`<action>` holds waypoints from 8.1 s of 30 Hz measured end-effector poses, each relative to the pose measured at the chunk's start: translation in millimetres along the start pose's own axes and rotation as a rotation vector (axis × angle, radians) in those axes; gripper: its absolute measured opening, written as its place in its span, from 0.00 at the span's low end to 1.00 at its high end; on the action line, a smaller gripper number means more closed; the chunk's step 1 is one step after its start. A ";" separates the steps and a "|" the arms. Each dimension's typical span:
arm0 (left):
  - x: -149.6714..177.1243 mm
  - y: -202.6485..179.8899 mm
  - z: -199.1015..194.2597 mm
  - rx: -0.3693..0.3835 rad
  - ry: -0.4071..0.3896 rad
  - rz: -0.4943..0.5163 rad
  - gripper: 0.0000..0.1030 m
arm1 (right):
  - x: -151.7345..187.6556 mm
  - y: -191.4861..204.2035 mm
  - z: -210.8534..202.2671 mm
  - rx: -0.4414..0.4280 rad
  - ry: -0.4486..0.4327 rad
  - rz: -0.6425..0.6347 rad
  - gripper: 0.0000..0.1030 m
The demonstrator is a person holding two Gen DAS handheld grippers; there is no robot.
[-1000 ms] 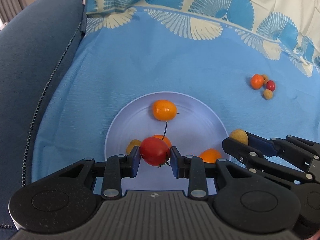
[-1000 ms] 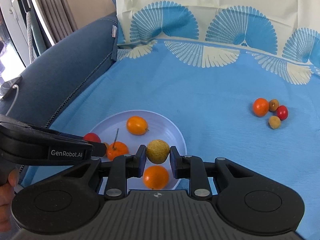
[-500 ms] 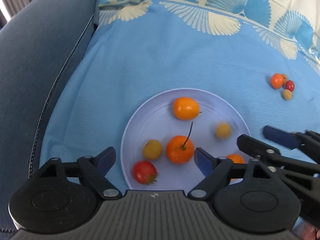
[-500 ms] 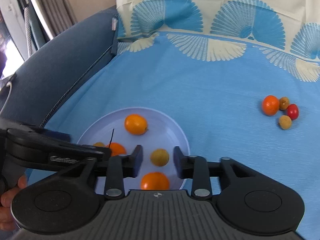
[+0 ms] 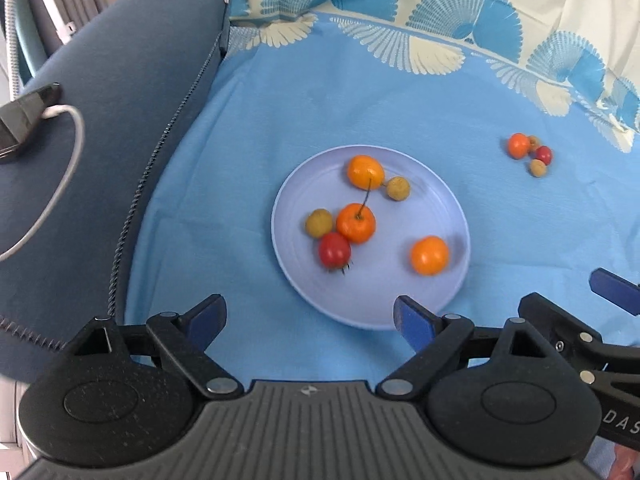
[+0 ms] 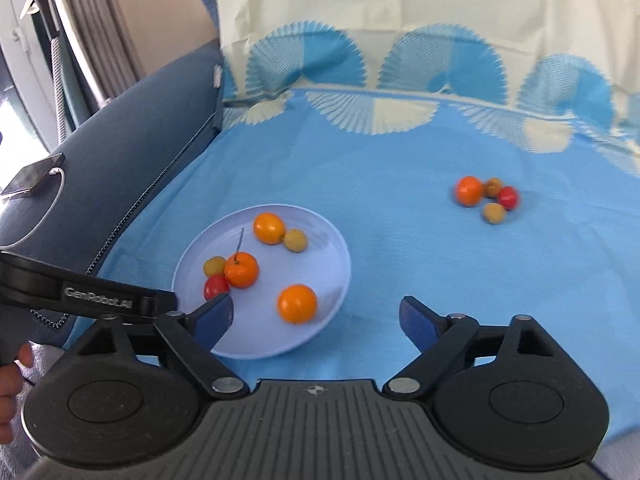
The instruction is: Organize fruits
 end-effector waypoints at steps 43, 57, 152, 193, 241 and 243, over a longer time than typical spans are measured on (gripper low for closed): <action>57.2 -14.5 -110.1 0.015 -0.187 0.019 0.91 | 41.0 19.3 -128.8 0.039 -0.173 -0.061 0.96; 45.4 -21.9 -85.4 0.002 -0.124 0.039 0.91 | 45.0 13.7 -105.0 0.014 -0.133 -0.045 0.96; 32.3 -96.4 -79.0 0.132 -0.115 0.222 0.39 | 25.5 -90.6 -84.3 -0.055 -0.144 0.149 0.30; 70.8 -25.9 -120.6 0.128 -0.190 0.064 0.39 | 49.5 10.5 -137.2 -0.103 -0.137 -0.063 0.30; 5.4 -6.0 -50.2 0.115 -0.121 0.015 0.39 | 11.0 23.6 -57.2 -0.132 -0.052 -0.059 0.30; -2.9 -7.3 -41.0 0.116 -0.114 0.018 0.39 | 5.6 25.6 -45.6 -0.133 -0.051 -0.068 0.30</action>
Point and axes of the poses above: each gripper's, at about its wrist camera, not at the fingertips, and z roughly the way its jaws point, y to its left, x to its underside, the point moved 7 cm from there along z, roughly the way its jaws point, and after that the axes turned 7 degrees about x, right-handed, at the moved point
